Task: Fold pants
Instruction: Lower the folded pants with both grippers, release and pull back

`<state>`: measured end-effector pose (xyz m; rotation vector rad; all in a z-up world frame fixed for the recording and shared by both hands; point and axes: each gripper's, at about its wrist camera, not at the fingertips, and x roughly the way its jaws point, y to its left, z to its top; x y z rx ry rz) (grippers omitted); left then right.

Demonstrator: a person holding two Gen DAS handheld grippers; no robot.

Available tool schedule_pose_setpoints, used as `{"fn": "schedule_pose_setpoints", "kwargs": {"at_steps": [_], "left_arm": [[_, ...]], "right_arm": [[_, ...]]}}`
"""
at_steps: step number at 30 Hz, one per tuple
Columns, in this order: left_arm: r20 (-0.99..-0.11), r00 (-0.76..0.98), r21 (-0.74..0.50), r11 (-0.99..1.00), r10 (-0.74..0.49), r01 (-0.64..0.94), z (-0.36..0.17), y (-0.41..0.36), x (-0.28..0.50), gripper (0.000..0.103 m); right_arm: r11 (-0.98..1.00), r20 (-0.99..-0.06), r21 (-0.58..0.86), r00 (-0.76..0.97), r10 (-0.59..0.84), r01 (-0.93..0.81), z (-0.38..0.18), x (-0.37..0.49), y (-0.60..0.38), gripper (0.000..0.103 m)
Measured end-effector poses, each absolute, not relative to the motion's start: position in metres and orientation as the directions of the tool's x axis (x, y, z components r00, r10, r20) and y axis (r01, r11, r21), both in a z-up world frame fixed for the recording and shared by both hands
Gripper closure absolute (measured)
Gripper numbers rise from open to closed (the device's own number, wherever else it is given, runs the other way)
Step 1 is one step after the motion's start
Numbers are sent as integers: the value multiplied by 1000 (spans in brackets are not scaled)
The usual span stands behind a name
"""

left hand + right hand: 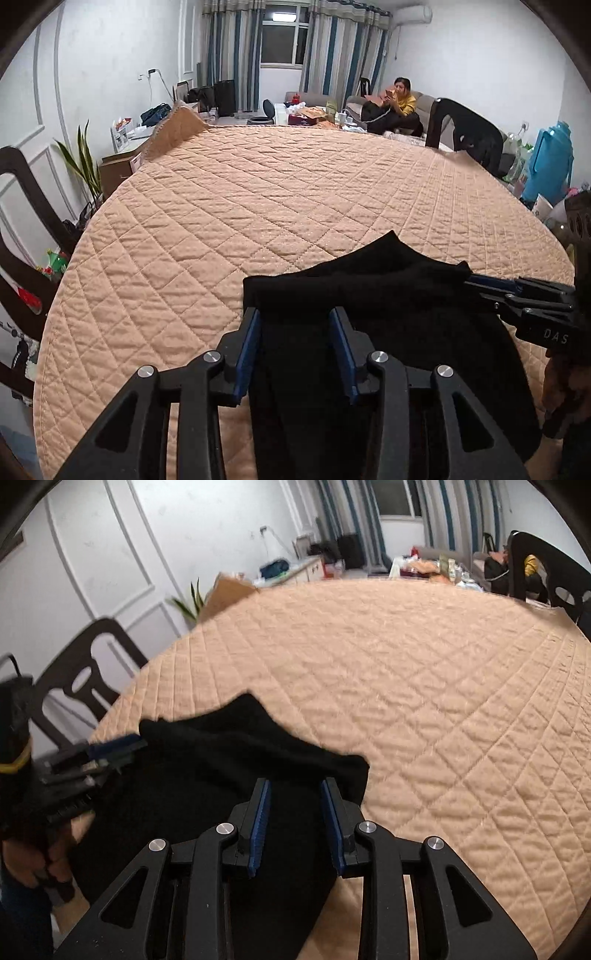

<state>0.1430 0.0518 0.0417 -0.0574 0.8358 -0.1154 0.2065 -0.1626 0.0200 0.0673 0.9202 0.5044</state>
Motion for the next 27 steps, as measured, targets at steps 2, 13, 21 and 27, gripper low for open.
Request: {"fn": "schedule_pose_setpoints", "kwargs": {"at_steps": [2, 13, 21, 27], "left_arm": [[-731, 669, -100, 991, -134, 89, 45, 52, 129, 60], [-664, 740, -74, 994, -106, 77, 58, 44, 33, 61], [-683, 725, -71, 996, -94, 62, 45, 37, 29, 60], [-685, 725, -60, 997, -79, 52, 45, 33, 24, 60]], "right_arm": [[882, -741, 262, 505, 443, -391, 25, 197, -166, 74], [853, -695, 208, 542, 473, -478, 38, 91, -174, 74], [846, -710, 160, 536, 457, -509, 24, 76, -164, 73], [849, -704, 161, 545, 457, -504, 27, 74, -167, 73]]}}
